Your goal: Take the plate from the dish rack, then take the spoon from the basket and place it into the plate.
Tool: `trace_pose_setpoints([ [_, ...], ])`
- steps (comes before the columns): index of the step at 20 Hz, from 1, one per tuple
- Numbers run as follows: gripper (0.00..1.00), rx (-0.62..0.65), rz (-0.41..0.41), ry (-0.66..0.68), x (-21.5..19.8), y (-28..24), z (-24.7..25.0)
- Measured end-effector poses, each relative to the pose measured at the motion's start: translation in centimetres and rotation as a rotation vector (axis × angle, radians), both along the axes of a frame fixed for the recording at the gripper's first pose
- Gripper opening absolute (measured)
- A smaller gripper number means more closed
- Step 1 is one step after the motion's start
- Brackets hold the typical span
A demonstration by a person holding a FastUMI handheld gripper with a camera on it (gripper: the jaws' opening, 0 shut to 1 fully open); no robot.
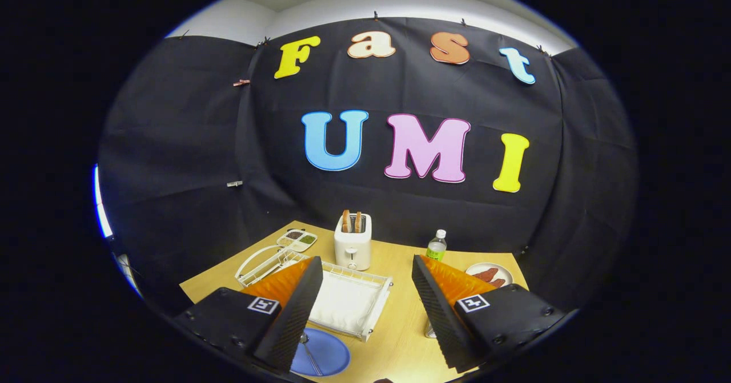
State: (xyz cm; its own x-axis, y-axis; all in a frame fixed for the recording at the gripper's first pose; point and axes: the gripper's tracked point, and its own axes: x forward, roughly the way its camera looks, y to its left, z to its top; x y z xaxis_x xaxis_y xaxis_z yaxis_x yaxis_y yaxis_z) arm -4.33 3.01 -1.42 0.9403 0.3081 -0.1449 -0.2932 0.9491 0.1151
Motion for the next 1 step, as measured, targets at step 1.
trace_pose_setpoints([
  [1,0.97,-0.002,-0.004,0.003,0.06,-0.18,-0.1],
])
